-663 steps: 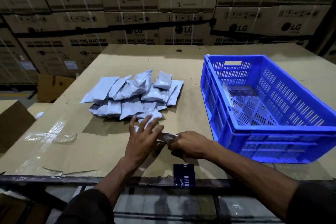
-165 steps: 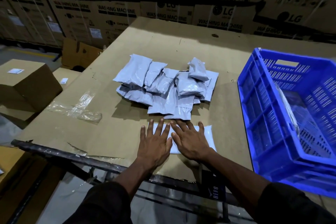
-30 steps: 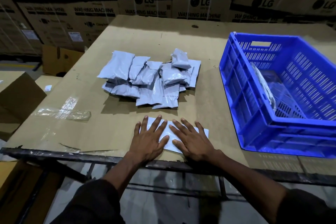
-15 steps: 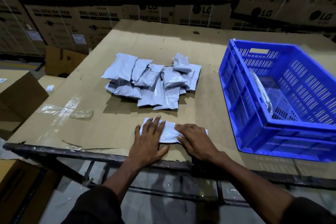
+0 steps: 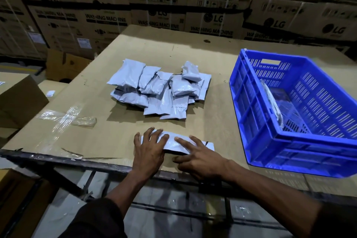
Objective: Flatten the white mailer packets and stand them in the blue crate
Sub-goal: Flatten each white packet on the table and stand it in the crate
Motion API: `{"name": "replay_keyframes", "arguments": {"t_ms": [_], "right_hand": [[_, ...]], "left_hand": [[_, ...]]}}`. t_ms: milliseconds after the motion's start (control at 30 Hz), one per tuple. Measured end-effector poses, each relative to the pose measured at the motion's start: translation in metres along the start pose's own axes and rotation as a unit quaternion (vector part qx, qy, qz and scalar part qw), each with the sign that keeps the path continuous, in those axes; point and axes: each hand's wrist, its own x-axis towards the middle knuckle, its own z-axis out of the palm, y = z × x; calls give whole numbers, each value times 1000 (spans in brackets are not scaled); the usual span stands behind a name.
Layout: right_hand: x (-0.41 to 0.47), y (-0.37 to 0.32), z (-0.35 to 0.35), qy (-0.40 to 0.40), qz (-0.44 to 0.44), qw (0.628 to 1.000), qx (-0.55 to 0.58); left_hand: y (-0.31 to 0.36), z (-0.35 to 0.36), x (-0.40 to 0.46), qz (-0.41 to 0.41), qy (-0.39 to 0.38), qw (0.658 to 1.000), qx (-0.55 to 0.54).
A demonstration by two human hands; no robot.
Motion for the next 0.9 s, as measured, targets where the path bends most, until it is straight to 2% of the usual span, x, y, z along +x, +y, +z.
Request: {"name": "replay_keyframes", "arguments": {"t_ms": [67, 200, 300, 433, 567, 667, 900], "right_hand": [[4, 3, -4, -6, 17, 999, -37], [9, 16, -17, -5, 57, 998, -10], [8, 27, -26, -1, 108, 994, 9], [-5, 43, -34, 71, 186, 978, 60], [-23, 55, -50, 192, 240, 943, 127], [-32, 65, -68, 254, 269, 919, 137], [-69, 113, -112, 356, 309, 874, 117]], "left_hand": [[0, 0, 1, 6, 14, 1000, -12], [-2, -2, 1, 7, 61, 998, -35], [2, -5, 1, -59, 88, 994, -19], [8, -5, -2, -123, 118, 985, -40], [15, 2, 1, -72, 42, 996, -24], [29, 10, 14, -55, -13, 998, -34], [80, 32, 48, 11, -57, 997, -47]]}}
